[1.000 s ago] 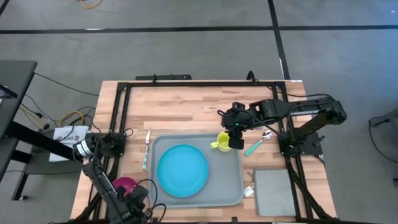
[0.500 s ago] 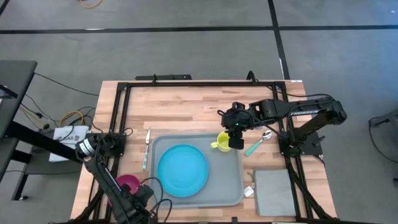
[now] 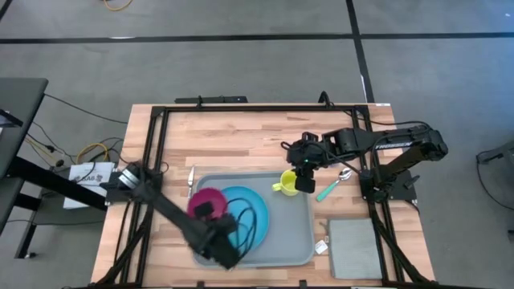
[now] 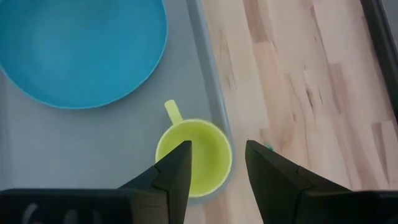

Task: Set up tray
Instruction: Put the pink bowl on top of the blue plate on the gray tray

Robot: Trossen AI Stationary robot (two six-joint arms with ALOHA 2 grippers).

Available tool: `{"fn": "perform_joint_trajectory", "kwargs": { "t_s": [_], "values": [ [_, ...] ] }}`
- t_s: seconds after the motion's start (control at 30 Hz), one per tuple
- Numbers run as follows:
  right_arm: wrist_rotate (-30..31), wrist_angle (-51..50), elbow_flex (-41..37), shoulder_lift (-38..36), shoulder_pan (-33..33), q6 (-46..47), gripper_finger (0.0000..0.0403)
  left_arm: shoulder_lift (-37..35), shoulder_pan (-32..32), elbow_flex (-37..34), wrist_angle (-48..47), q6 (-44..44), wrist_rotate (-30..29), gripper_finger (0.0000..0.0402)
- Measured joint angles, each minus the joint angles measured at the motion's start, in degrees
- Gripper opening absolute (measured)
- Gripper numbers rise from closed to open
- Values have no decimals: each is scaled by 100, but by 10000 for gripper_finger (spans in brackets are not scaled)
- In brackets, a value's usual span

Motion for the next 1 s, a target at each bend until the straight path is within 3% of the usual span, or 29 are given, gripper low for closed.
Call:
{"fn": "perform_joint_trajectory", "kwargs": {
  "t_s": [0.13, 0.47, 1.0],
  "values": [
    [-2, -314, 0, 0, 37, 308, 143, 36, 286, 71, 168, 1079, -399, 0],
    [2, -625, 0, 0, 72, 707, 143, 233, 262, 30, 1119, 3398, -114, 0],
    [1, -654, 0, 1, 74, 1218, 143, 530, -28, -22, 935, 3628, 328, 6]
  ]
}}
